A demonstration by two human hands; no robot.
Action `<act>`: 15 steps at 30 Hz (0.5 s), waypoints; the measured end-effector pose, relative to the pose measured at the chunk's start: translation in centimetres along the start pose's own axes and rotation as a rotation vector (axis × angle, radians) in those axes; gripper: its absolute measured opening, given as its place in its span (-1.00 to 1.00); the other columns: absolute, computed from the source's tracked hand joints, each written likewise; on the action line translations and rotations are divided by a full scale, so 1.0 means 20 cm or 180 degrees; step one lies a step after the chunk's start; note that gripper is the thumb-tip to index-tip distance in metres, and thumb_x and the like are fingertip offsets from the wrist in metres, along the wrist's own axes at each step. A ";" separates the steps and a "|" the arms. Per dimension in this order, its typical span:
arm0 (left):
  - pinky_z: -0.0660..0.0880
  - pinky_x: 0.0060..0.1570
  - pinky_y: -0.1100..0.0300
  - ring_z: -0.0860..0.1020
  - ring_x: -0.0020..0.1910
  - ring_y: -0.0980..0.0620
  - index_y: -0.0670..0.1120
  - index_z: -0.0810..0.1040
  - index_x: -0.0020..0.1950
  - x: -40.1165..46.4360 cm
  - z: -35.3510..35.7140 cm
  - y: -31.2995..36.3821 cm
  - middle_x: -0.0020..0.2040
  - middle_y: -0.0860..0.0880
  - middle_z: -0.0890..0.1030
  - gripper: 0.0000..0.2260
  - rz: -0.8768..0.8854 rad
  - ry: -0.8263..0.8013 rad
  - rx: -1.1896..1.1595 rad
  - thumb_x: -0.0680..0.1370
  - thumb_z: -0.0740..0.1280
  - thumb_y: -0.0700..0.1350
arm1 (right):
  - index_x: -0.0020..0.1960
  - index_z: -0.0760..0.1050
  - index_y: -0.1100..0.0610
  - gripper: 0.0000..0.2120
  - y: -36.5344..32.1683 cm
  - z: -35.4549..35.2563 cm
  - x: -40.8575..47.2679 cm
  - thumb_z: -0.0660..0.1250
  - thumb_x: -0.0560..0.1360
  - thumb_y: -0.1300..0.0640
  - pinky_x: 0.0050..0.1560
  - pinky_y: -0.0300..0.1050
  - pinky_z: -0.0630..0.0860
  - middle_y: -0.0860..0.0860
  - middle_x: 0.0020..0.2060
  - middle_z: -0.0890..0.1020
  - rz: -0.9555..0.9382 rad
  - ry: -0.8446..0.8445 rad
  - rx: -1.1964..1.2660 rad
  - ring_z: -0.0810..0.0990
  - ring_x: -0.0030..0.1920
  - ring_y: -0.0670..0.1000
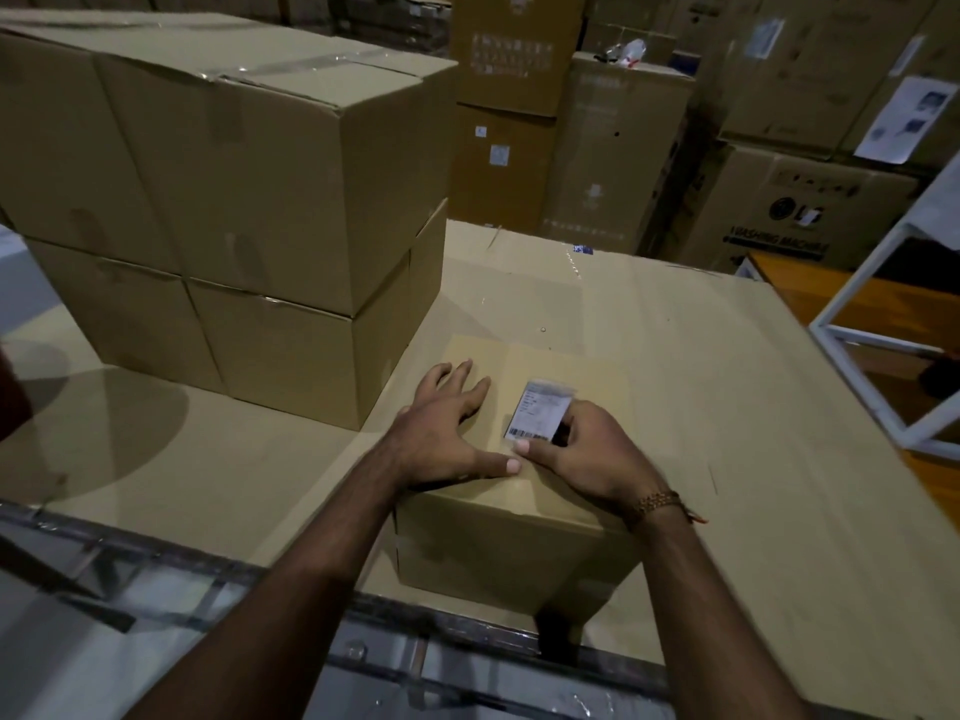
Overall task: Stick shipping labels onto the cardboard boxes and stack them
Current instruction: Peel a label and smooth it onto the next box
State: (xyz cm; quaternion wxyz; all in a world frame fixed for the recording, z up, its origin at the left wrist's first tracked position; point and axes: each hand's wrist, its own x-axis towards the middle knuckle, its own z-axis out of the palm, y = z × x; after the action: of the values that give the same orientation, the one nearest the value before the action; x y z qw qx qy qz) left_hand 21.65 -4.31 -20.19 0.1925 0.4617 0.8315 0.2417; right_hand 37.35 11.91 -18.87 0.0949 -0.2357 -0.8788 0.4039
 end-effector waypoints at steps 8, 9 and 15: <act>0.10 0.60 -0.33 -0.23 0.67 0.10 0.12 0.00 0.73 0.01 0.00 0.00 0.72 0.18 -0.19 0.17 -0.0008 -0.0036 -0.0016 0.25 0.36 0.55 | 0.45 0.57 0.01 -0.54 -0.02 -0.01 -0.01 0.52 0.58 0.04 0.38 -0.10 0.51 -0.14 0.33 0.66 -0.0045 -0.0084 0.0091 0.62 0.28 -0.13; 0.10 0.60 -0.33 -0.24 0.67 0.11 0.12 -0.01 0.73 0.01 0.00 0.00 0.71 0.19 -0.20 0.19 -0.0006 -0.0048 -0.0010 0.24 0.35 0.57 | 0.45 0.57 0.01 -0.55 -0.02 -0.01 -0.02 0.51 0.59 0.05 0.37 -0.10 0.50 -0.14 0.33 0.66 -0.0061 -0.0081 0.0087 0.62 0.28 -0.13; 0.06 0.59 -0.38 -0.31 0.66 0.06 0.11 -0.10 0.74 0.01 -0.02 0.00 0.71 0.16 -0.27 0.22 0.0031 -0.0281 0.0178 0.25 0.32 0.59 | 0.46 0.56 0.02 -0.58 -0.03 0.00 -0.02 0.47 0.62 0.04 0.36 -0.08 0.52 -0.15 0.32 0.65 -0.0143 -0.0089 0.0009 0.61 0.28 -0.14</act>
State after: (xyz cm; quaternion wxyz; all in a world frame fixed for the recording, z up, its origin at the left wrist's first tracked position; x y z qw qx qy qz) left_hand 21.32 -4.32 -19.96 0.2147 0.4812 0.8264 0.1987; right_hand 37.62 11.43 -18.44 0.0920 -0.2100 -0.8846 0.4061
